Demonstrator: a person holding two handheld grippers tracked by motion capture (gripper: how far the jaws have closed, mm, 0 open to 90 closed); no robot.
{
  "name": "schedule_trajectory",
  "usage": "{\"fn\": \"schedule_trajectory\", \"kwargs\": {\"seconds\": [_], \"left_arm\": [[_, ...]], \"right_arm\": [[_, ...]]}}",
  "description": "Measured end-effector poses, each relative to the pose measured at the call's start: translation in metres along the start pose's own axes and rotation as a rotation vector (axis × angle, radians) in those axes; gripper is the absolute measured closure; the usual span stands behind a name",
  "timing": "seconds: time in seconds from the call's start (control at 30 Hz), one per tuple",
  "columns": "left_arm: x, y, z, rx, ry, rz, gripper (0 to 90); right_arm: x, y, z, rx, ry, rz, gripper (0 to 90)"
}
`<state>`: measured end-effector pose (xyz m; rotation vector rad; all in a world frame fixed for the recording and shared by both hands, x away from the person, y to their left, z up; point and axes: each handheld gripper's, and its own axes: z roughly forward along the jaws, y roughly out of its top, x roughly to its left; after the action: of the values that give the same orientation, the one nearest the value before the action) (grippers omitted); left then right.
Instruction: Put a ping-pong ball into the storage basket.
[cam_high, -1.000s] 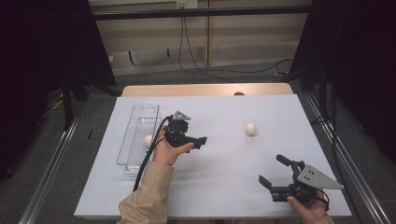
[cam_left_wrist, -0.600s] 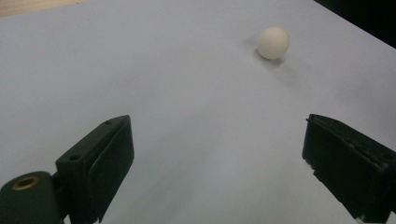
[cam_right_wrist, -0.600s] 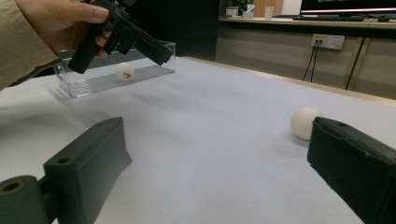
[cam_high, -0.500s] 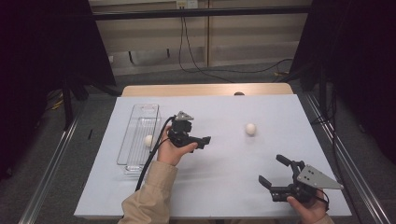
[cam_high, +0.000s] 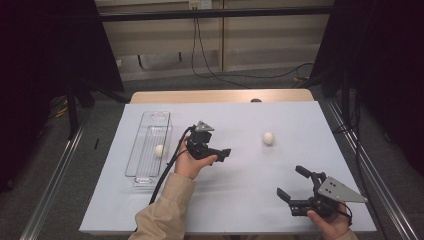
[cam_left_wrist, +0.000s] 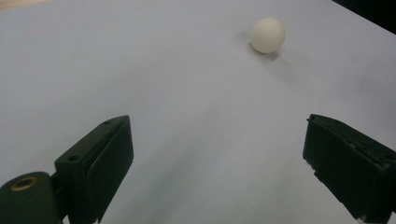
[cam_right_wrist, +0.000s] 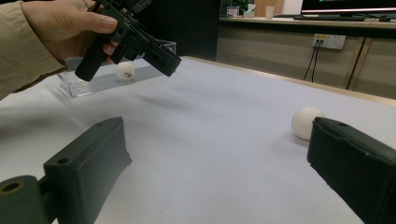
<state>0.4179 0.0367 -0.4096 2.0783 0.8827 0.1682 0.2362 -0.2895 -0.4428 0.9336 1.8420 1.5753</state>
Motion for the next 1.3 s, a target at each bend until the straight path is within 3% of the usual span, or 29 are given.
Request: {"fn": "schedule_trajectory", "kwargs": {"seconds": [0.67,1.03,1.3], "left_arm": [[-0.012,0.001,0.013,-0.009,-0.008,0.027,7.8],[-0.019,0.002,0.019,0.008,-0.02,0.064,7.4],[-0.023,0.0,0.025,0.019,-0.036,0.06,7.2]], "right_arm": [[0.0,0.0,0.0,0.0,-0.002,0.0,4.2],[0.0,0.0,0.001,0.0,0.0,-0.001,4.2],[-0.001,0.0,0.0,0.0,-0.002,0.0,4.2]]}}
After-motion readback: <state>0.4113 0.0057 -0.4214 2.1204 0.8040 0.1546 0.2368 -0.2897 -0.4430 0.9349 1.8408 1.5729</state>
